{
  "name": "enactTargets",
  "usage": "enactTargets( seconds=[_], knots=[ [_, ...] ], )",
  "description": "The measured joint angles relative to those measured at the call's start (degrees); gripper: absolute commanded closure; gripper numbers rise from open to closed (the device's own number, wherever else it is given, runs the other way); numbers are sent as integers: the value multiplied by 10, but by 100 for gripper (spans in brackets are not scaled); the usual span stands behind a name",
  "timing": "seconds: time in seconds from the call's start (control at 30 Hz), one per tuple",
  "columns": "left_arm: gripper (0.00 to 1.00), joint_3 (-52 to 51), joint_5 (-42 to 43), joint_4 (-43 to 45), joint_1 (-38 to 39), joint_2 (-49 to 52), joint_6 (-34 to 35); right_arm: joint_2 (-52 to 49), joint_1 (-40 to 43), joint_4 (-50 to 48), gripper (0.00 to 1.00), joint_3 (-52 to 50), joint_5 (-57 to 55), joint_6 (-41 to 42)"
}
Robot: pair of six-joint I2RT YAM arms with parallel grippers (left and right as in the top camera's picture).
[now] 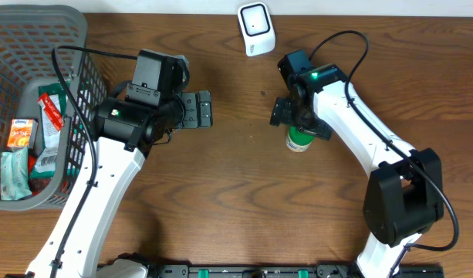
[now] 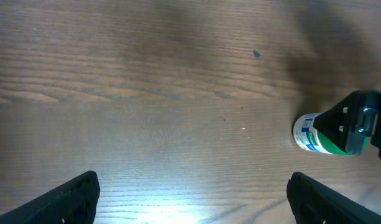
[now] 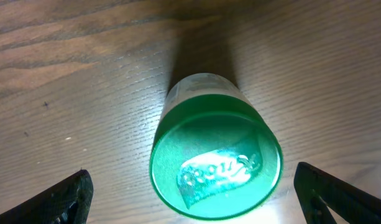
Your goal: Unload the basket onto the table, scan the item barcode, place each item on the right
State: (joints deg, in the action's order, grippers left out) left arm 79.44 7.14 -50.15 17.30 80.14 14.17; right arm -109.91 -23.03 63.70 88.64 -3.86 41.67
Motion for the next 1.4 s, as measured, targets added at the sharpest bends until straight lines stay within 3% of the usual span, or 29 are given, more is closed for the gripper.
enactTargets(
  seconds=[0.23,0.43,0.57,0.7,0.9,1.03,1.13,1.4],
  knots=[
    [4,0,0,0,0,0,0,5,2,0,1,-31,3,23],
    [4,0,0,0,0,0,0,5,2,-24,16,-72,4,52],
    [4,0,0,0,0,0,0,5,2,-36,20,-78,-6,14],
    [4,0,0,0,0,0,0,5,2,-35,28,-78,-27,-86],
    [4,0,0,0,0,0,0,5,2,-39,18,-78,-67,-273],
    [4,0,0,0,0,0,0,5,2,-45,11,-78,-114,-349],
    [4,0,0,0,0,0,0,5,2,-36,1,-71,-118,-348],
    [4,0,0,0,0,0,0,16,9,-14,1,-33,-32,-191]
  ],
)
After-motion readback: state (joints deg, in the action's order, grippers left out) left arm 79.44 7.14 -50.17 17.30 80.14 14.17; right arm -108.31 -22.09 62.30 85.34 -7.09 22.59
